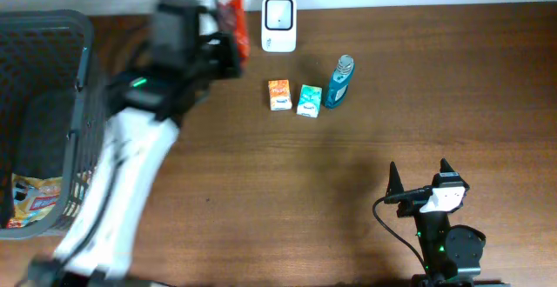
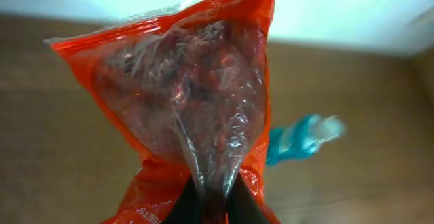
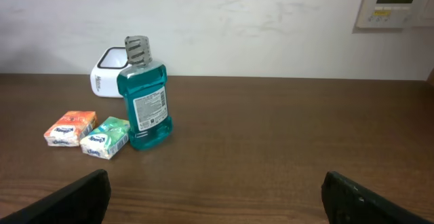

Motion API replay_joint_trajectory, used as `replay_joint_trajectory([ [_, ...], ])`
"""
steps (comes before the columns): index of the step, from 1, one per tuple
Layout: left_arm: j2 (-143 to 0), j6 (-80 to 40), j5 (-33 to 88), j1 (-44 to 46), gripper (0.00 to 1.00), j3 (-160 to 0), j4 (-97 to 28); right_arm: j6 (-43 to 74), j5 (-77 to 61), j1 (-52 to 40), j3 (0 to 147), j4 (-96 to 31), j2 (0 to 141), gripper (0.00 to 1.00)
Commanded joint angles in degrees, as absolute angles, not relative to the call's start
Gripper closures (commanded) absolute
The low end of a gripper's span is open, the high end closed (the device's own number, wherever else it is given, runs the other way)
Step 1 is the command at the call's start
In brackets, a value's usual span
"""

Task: Scan the item barcode
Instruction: 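Place the red snack bag on the table left of the orange pack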

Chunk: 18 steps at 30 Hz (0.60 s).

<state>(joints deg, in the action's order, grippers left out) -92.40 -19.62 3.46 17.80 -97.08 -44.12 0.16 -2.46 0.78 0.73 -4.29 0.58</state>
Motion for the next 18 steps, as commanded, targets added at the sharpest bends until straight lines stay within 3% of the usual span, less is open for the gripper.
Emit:
replay_joint_trajectory([
  [1,-101.86,-17.02,-9.10,20.25,1.00,-97.32,-43.07,0.23,-2.55,1.10,0.32,-4.40,0.21,0.02],
  [7,-118.32,-17.06,-12.47,20.47,1.00,-97.32,-40.66,0.23,-2.55,1.10,0.32,-4.40,0.21,0.02],
  [12,-124.18,-16.99,-4.27,20.88,1.00,-97.32,-39.57,0.23,-2.55,1.10,0.32,-4.40,0.21,0.02],
  [13,-124.18,-17.02,-4.25,21.10,0.96,-97.32,-39.44,0.23,-2.52,1.10,0.32,-4.40,0.21,0.02],
  [15,-124.18,-17.02,-4.23,21.30,0.73,-97.34,-39.38,0.23,-2.52,1.10,0.32,-4.40,0.21,0.02],
  [18,-124.16,-12.64,-1.15,21.32,0.63,-98.17,-39.44,0.23,-2.52,1.10,0.32,-4.40,0.21,0.02],
])
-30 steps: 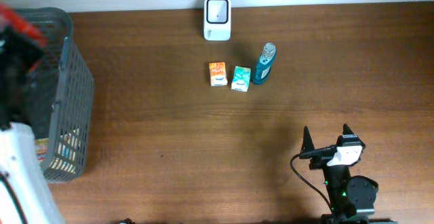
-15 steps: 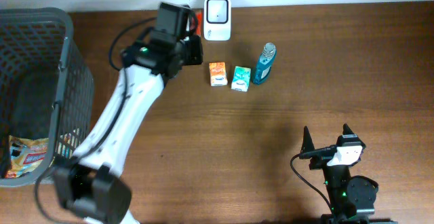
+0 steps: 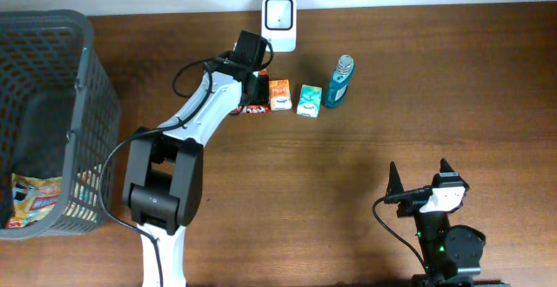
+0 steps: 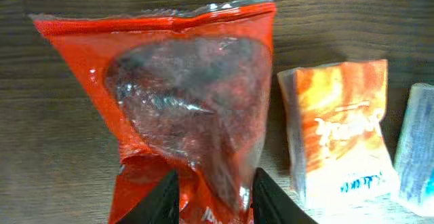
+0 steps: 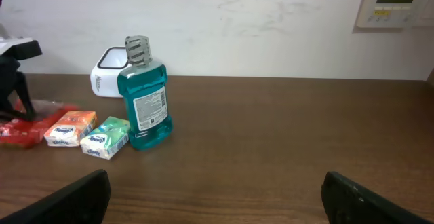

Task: Scan the item barcode
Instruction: 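Place the red snack bag on the table left of the orange pack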

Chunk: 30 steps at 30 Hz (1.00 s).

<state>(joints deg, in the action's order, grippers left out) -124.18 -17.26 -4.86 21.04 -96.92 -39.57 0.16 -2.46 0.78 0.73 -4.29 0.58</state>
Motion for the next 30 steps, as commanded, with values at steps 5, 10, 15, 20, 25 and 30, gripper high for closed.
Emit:
replay_joint_trajectory([
  [5,-121.80,-7.84,2.76,20.78,0.46,-118.58,-54.15,0.23,-2.55,1.10,0.32,-4.40,0.21,0.02],
  [10,-115.48,-12.25,-9.56,11.31,0.42,-144.90,-76.86,0.23,-2.52,1.10,0.32,-4.40,0.21,0.01],
  [15,-107.24,-23.57,-11.64,-9.23,0.32,-150.80,-87.57,0.23,-2.52,1.10,0.32,-4.40,0.21,0.02],
  [20,-107.24,-27.42,-10.85,-26.98,0.24,-148.86,-96.71,0.23,-2.55,1.10,0.32,-4.40,0.21,0.02],
  [25,-107.35,-30.83,-8.19,-36.27,0.18,-132.77,-95.44,0.23,-2.52,1.10,0.32,-4.40,0.21,0.02],
  [30,-107.35,-37.78,-8.14,-36.60,0.18,-105.93,-81.36,0.23,-2.55,1.10,0.32,-4.40,0.21,0.02],
])
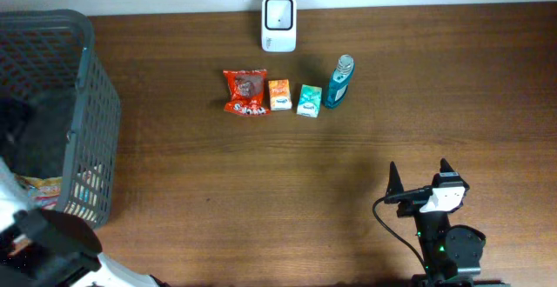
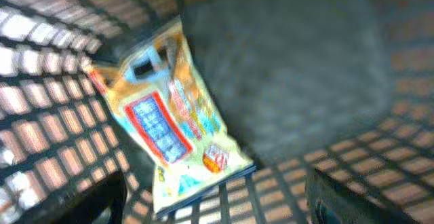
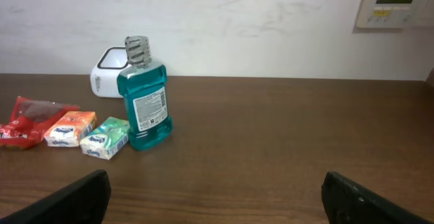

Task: Scan the item barcode
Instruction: 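Place the red snack bag on the table left of the orange pack, then grasp the yellow bread bag in the basket with the left gripper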

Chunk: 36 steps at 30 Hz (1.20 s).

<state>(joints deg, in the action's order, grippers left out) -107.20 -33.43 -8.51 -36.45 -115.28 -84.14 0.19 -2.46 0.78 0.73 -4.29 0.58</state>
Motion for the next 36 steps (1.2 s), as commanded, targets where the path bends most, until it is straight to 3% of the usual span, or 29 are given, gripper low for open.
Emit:
replay_joint_trajectory([
  [1,-107.35,-39.97,-8.12,-36.60,0.18,-100.05,-78.15,0.23,-2.52,1.10,0.32,-4.40,0.21,0.02],
  [8,-107.35,-49.89,-8.38,-36.60,0.21,-84.86,-69.93,0.23,-2.55,1.10,0.32,-4.40,0.21,0.02],
  [16,-107.85,-51.00,-9.08,-36.60,0.22,-79.85,-63.79,0.23,-2.52,1.10,0.32,-4.40,0.21,0.02],
  [17,-108.18,-50.98,-9.34,-36.60,0.30,-79.83,-63.33,0.23,-2.52,1.10,0.32,-4.40,0.21,0.02],
  [18,-108.75,-50.96,-10.37,-36.60,0.46,-79.83,-62.61,0.23,-2.55,1.10,0.32,-4.40,0.21,0.02],
  [21,-108.73,-50.89,-11.84,-36.60,0.65,-80.09,-62.15,0.23,-2.52,1.10,0.32,-4.40,0.21,0.02],
  [23,-108.73,-48.12,-11.81,-36.60,0.90,-81.47,-62.15,0.23,-2.52,1.10,0.32,-4.40,0.21,0.02],
  [25,-108.73,-44.47,-11.35,-36.53,1.00,-84.55,-63.11,0.23,-2.52,1.10,0.32,-4.40,0.21,0.02],
  [30,-108.73,-42.98,-8.97,-36.53,1.00,-100.09,-73.30,0.23,-2.52,1.10,0.32,-4.40,0.21,0.02],
  [36,-105.12,-29.87,9.23,-32.36,1.00,-128.97,-80.23,0.23,-2.52,1.10,0.32,-4.40,0.21,0.02],
])
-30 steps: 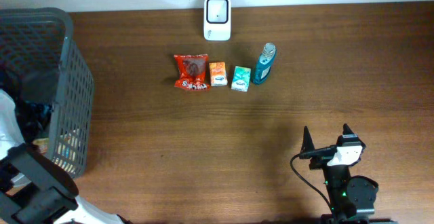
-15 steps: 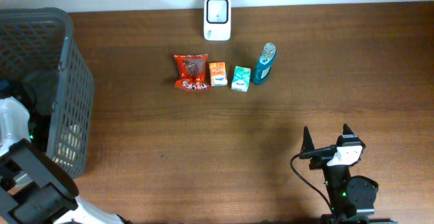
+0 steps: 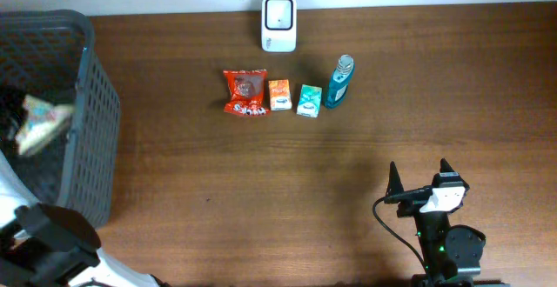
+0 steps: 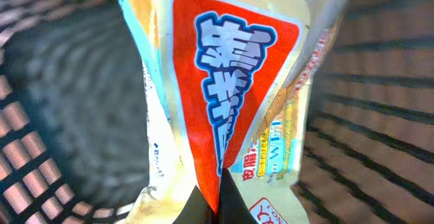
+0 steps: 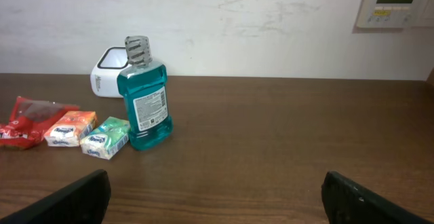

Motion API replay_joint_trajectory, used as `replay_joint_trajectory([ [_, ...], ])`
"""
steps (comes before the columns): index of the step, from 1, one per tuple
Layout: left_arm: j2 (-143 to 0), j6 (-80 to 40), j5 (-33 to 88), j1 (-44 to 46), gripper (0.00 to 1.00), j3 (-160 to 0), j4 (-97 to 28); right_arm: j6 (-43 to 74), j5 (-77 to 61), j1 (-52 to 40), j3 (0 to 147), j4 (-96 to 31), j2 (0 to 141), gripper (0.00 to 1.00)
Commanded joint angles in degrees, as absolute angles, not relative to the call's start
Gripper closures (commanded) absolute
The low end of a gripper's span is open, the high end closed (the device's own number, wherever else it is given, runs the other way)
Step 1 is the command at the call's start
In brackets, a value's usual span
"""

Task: Scan the item barcode
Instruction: 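Grasp the yellow bread bag in the basket with the left gripper, then lay the yellow bread bag on the table in front of the items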

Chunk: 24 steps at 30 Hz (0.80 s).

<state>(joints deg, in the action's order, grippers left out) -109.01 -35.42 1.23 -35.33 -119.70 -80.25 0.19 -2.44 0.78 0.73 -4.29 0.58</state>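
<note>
My left gripper point(image 4: 217, 200) is shut on the lower edge of a yellow snack bag point(image 4: 230, 81) with a red triangle and blue lettering. The overhead view shows that bag point(image 3: 39, 122) raised inside the grey basket point(image 3: 97, 104) at the left; the gripper itself is hidden under it there. The white scanner point(image 3: 278, 11) stands at the table's far edge, far from the bag. My right gripper point(image 3: 419, 176) rests open near the front right, holding nothing. In its own view the right gripper point(image 5: 217, 200) faces the scanner point(image 5: 108, 69) from far off.
A row lies in front of the scanner: red snack bag point(image 3: 245, 93), orange tissue pack point(image 3: 278, 95), green tissue pack point(image 3: 309, 100) and a teal mouthwash bottle point(image 3: 339, 83). The basket's mesh walls surround the left gripper.
My left gripper was open above the yellow bag lying on the basket floor. Now it is shut on the bag, which sits higher and further back in the basket.
My left gripper held the red snack bag up near the scanner. Then it had the bag down on the table beside the orange pack. Then the red bag lay alone and the gripper was open over the basket. Now it grips the yellow bag. The right arm stayed still.
</note>
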Motion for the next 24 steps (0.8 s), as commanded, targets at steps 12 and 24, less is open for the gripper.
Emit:
replay_joint_trajectory([
  [12,-101.32,-20.45,4.97,9.63,1.00,-128.57,-79.81,0.23,-2.52,1.10,0.32,-4.40,0.21,0.02],
  [24,-122.26,-20.47,4.69,27.00,1.00,-115.09,-77.82,0.23,-2.55,1.10,0.32,-4.40,0.21,0.02],
])
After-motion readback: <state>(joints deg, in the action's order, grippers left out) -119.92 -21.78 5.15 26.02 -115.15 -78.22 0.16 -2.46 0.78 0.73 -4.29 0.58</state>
